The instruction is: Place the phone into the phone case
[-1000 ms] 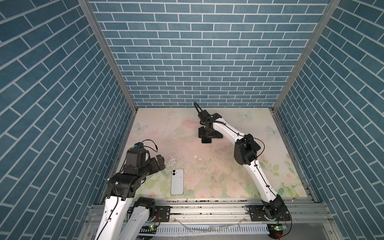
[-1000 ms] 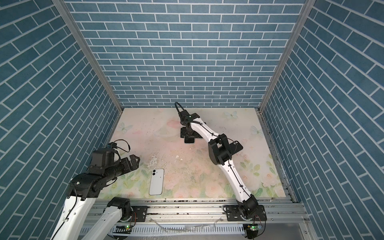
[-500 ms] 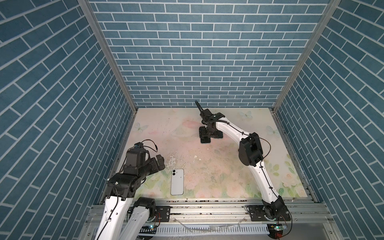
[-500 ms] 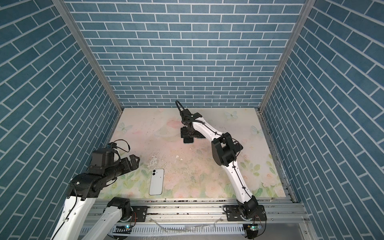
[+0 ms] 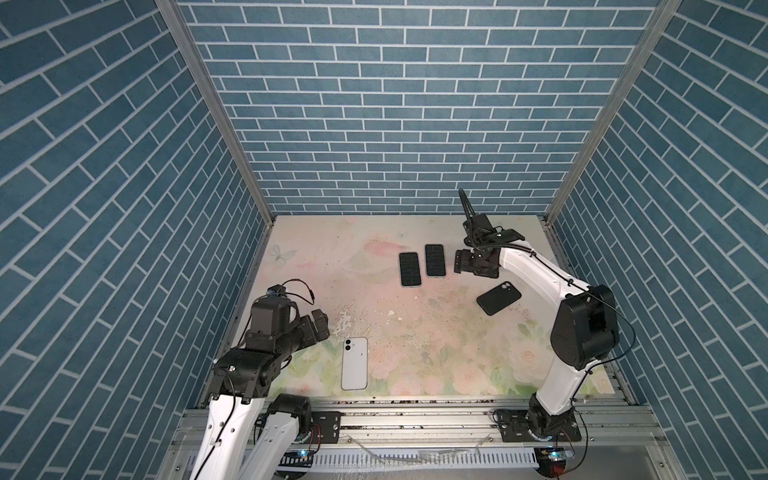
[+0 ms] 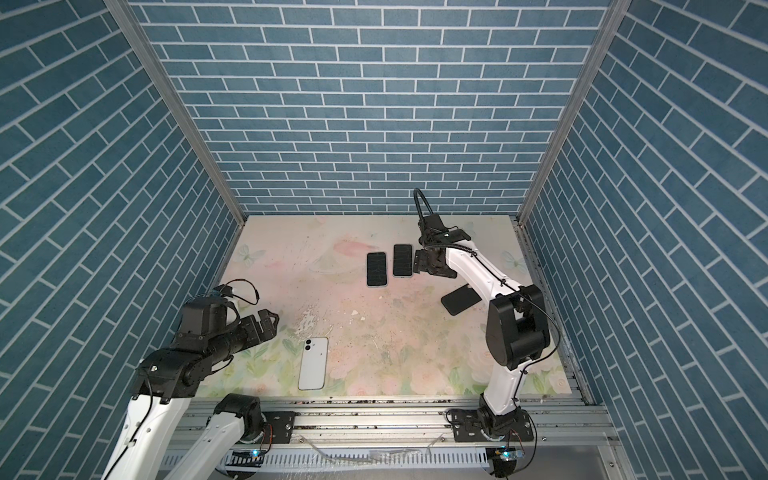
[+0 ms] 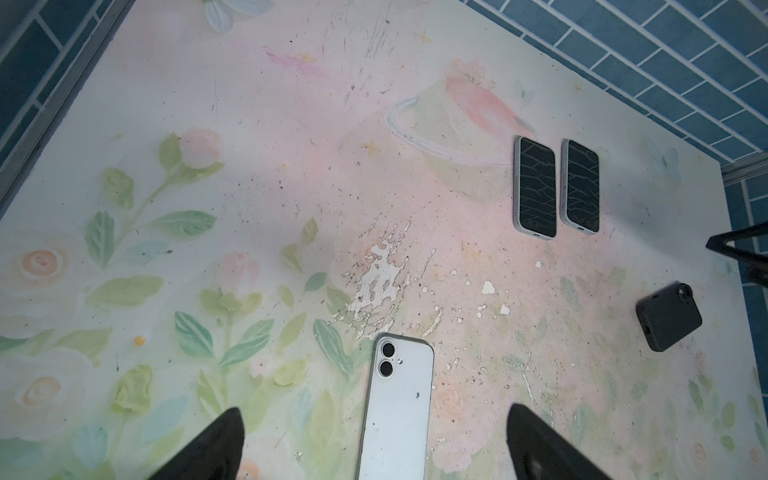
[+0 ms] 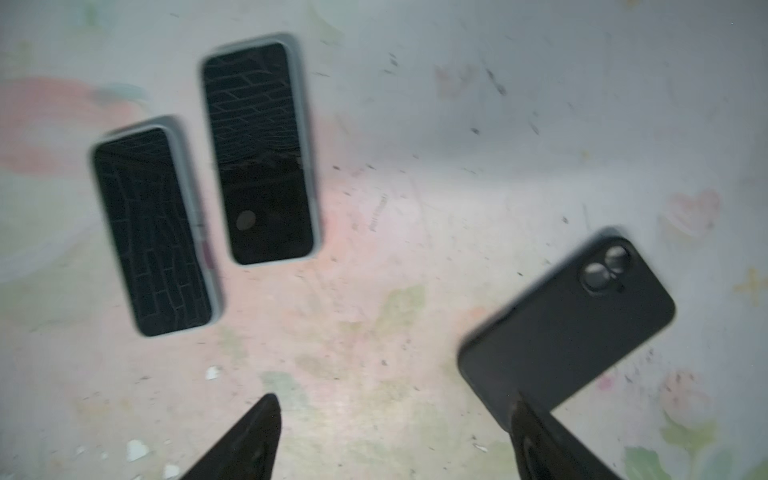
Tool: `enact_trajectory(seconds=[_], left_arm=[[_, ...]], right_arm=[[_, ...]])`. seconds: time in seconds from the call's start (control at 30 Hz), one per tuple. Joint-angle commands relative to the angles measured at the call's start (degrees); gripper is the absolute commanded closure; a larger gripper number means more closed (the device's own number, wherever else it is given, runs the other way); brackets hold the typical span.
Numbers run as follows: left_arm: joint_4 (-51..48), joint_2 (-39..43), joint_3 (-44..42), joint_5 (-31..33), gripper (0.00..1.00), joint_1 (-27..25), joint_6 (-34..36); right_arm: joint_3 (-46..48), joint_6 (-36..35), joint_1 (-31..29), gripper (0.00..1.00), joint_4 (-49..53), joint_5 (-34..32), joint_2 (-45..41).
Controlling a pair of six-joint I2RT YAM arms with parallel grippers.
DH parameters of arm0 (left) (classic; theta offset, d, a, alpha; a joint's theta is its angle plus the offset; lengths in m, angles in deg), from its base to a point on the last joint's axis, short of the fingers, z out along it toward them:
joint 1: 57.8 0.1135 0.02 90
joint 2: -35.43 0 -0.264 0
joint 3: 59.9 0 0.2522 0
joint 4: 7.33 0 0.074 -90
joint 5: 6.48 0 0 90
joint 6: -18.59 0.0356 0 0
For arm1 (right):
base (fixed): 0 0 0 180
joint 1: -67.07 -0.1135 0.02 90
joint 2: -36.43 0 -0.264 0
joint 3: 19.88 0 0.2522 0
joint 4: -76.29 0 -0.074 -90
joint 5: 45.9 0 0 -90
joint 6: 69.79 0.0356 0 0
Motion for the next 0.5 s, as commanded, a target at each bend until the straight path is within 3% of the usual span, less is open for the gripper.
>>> enact_trajectory(seconds=[0.0,0.47], left_arm=[[0.5,0.5,-0.7,0.1,0.00,0.5,0.5],[0.2,1.7,-0.9,0.2,0.00,0.5,0.5]], right_arm=[[4.6,5.7,2.0,0.13,1.9,-3.6,-1.5],[11.3,11.2,8.4,0.07,-2.3,5.1,3.5]])
